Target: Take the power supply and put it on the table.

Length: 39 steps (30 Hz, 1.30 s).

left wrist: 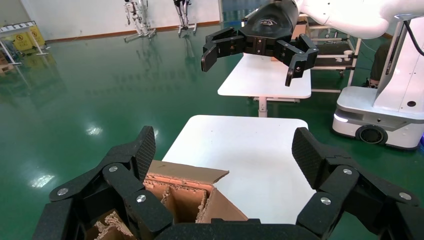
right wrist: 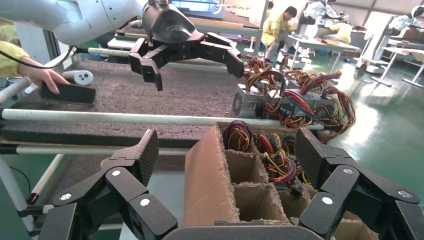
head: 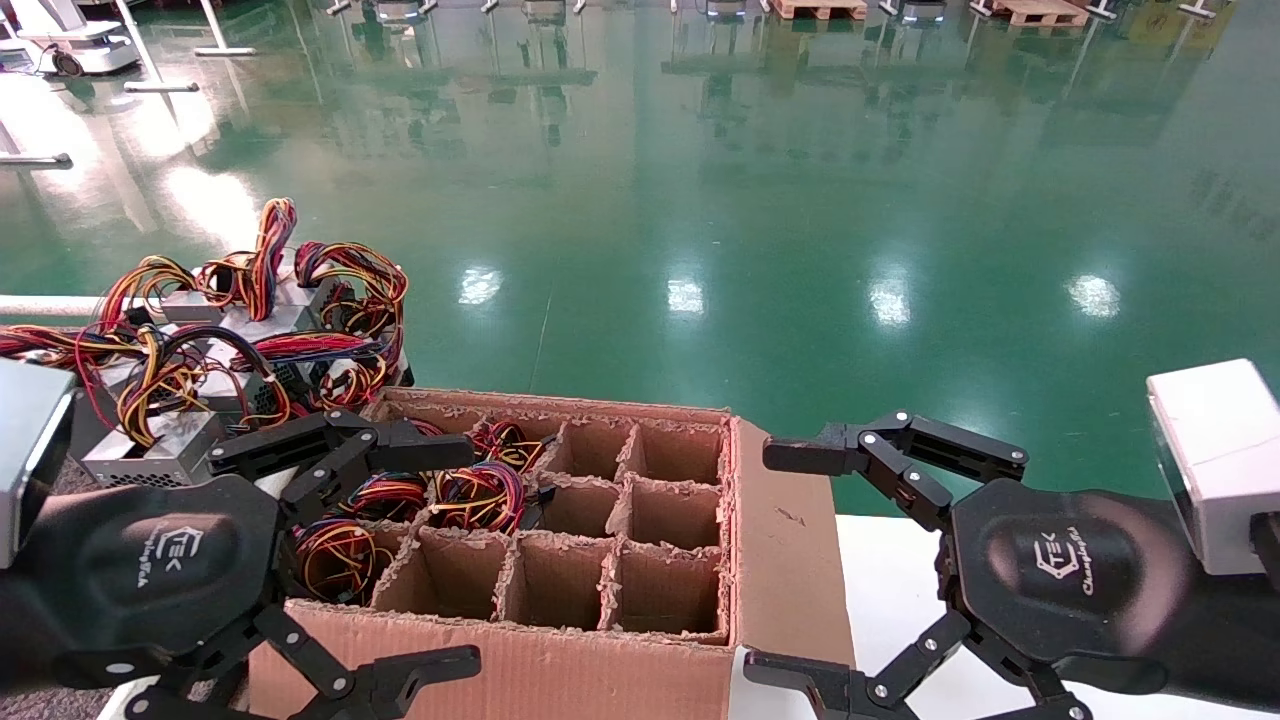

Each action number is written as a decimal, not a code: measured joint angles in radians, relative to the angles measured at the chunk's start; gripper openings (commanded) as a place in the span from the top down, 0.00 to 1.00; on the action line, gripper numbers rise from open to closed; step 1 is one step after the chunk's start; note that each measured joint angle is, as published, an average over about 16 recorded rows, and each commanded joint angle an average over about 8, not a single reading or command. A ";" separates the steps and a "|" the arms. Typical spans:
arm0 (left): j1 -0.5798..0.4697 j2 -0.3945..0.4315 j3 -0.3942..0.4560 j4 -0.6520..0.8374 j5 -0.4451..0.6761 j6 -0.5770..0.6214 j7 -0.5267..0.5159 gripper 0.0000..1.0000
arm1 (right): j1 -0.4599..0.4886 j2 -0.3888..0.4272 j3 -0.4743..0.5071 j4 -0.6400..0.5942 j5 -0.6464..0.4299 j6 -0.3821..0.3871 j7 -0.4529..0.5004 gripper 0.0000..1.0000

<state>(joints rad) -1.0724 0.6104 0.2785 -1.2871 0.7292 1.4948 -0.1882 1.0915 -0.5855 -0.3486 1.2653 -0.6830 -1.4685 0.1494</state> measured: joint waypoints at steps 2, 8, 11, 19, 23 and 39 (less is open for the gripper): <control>0.000 0.000 0.000 0.001 0.000 0.000 0.000 0.00 | 0.000 0.000 0.000 0.000 0.000 0.000 0.000 0.00; -0.001 0.000 0.001 0.003 0.001 0.000 0.000 0.00 | 0.000 0.000 0.000 0.000 0.000 0.000 0.000 0.00; -0.002 0.001 0.001 0.003 0.001 0.001 0.001 0.00 | 0.000 0.000 0.000 0.000 0.000 0.000 0.000 0.00; -0.002 0.001 0.001 0.004 0.001 0.001 0.001 0.00 | 0.000 0.000 0.000 0.000 0.000 0.000 0.000 0.00; -0.002 0.001 0.002 0.004 0.002 0.001 0.001 0.00 | 0.000 0.000 0.000 0.000 0.000 0.000 0.000 0.00; -0.003 0.001 0.002 0.005 0.002 0.001 0.002 0.00 | 0.000 0.000 0.000 0.000 0.000 0.000 0.000 0.00</control>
<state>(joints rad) -1.0756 0.6113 0.2801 -1.2819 0.7308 1.4955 -0.1867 1.0915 -0.5855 -0.3486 1.2653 -0.6831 -1.4685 0.1494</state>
